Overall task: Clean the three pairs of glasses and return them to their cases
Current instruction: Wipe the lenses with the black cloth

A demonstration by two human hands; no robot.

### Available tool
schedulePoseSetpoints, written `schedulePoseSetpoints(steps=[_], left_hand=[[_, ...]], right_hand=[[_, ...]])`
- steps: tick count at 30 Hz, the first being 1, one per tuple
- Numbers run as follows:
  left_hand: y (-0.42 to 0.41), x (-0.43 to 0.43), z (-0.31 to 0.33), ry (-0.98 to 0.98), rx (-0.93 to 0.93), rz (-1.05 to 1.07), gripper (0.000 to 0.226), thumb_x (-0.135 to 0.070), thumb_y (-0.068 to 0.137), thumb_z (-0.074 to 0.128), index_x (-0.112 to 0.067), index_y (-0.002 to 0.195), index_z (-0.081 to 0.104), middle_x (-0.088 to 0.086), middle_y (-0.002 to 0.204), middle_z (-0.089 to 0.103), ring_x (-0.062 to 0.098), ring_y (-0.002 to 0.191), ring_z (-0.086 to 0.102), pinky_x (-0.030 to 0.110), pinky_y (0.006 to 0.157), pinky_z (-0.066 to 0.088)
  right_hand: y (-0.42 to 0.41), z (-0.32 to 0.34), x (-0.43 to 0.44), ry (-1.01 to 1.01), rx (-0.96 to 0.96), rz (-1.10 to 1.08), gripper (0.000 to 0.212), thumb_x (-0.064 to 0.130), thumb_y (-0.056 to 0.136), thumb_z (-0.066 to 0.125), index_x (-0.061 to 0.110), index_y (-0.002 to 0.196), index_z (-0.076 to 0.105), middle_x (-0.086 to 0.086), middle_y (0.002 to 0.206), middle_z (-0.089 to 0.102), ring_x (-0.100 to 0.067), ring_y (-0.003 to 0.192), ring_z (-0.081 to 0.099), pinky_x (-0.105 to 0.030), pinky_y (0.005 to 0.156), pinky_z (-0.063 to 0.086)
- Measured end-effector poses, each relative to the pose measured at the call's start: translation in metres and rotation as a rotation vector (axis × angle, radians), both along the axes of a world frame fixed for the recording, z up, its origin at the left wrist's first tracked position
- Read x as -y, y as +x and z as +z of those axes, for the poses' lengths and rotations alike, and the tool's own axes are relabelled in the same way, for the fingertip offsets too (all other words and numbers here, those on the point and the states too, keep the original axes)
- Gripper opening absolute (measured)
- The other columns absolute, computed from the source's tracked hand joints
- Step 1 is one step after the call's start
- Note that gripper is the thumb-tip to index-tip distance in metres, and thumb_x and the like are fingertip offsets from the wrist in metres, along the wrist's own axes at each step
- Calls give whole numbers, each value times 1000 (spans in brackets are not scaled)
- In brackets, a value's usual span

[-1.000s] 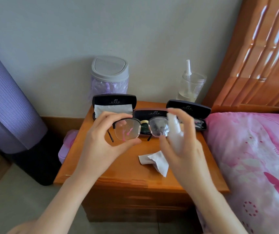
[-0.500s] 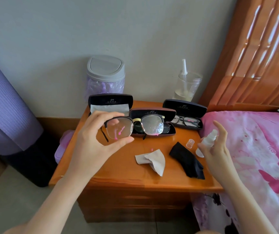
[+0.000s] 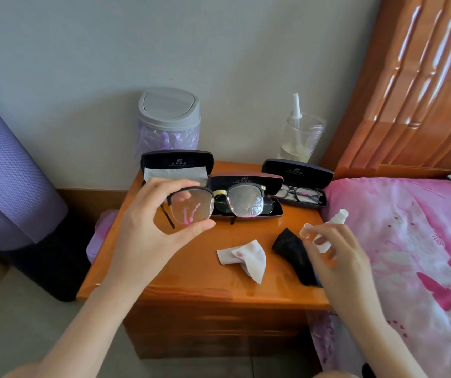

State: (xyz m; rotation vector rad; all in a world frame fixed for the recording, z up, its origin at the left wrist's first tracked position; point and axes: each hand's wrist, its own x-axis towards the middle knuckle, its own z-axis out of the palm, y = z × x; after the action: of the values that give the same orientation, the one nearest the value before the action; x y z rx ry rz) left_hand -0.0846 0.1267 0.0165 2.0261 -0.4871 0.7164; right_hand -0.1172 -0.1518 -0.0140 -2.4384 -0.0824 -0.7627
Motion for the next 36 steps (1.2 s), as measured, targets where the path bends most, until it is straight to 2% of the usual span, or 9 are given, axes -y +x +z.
schedulePoseSetpoints(steps=[3, 6, 10, 13, 17, 21, 25, 30, 36], left_hand=[[0, 0, 0, 1, 0, -3, 52, -51, 69, 71, -32, 114, 56, -19, 106, 56, -5, 101, 55, 4, 89, 41], [0, 0, 0, 3, -3, -1, 52, -51, 69, 70, -33, 114, 55, -18, 107, 56, -5, 101, 54, 4, 89, 40], [1, -1, -1, 0, -4, -2, 52, -51, 69, 71, -32, 115, 56, -17, 107, 56, -4, 100, 55, 5, 89, 41], [1, -1, 0, -1, -4, -3, 52, -51, 69, 71, -32, 115, 56, -19, 107, 56, -2, 101, 56, 7, 89, 42], [0, -1, 0, -4, -1, -4, 52, -51, 69, 71, -32, 114, 56, -18, 107, 56, -1, 101, 56, 7, 90, 42], [0, 0, 0, -12, -1, -6, 52, -51, 69, 71, -32, 114, 56, -18, 106, 56, -2, 100, 56, 8, 90, 43], [-1, 0, 0, -10, -2, -6, 52, -51, 69, 71, -31, 115, 56, -17, 108, 56, -1, 101, 56, 7, 90, 42], [-1, 1, -1, -15, 0, -1, 52, -50, 69, 71, -28, 115, 57, -17, 107, 57, 0, 101, 57, 10, 90, 44], [-1, 3, -1, -21, 2, 31, 53, -51, 69, 70, -27, 115, 56, -19, 105, 56, -5, 99, 55, 5, 90, 41]], right_hand=[[2, -13, -8, -166, -208, -31, 24, 25, 83, 71, 18, 106, 69, 1, 105, 62, -18, 93, 59, -22, 71, 42], [6, -16, -12, -211, -379, -102, 32, 36, 86, 67, 20, 114, 66, 2, 114, 58, -17, 103, 56, -20, 74, 39], [9, -10, -12, -212, -356, -159, 13, 25, 88, 65, 19, 98, 72, 6, 103, 63, -10, 83, 52, -10, 57, 28], [8, -5, -13, -151, -300, -170, 5, 23, 87, 67, 21, 86, 72, 9, 83, 63, -9, 72, 51, -12, 53, 28], [10, 4, -12, 216, -306, -129, 8, 26, 86, 68, 27, 79, 69, 7, 82, 68, -12, 78, 62, -26, 64, 46], [15, 24, -16, 605, -330, 2, 9, 16, 88, 65, 15, 84, 72, 5, 79, 72, -10, 82, 67, -25, 69, 55], [11, 37, -24, 938, -431, 124, 13, 18, 89, 62, 9, 92, 70, -4, 85, 73, -11, 78, 71, -20, 59, 54], [6, 40, -41, 1273, -530, 299, 37, 31, 79, 60, 8, 107, 66, -15, 106, 70, -26, 98, 69, -33, 75, 57], [10, 41, -69, 1575, -542, 372, 39, 27, 83, 56, 9, 117, 59, -13, 113, 70, -25, 103, 69, -35, 86, 56]])
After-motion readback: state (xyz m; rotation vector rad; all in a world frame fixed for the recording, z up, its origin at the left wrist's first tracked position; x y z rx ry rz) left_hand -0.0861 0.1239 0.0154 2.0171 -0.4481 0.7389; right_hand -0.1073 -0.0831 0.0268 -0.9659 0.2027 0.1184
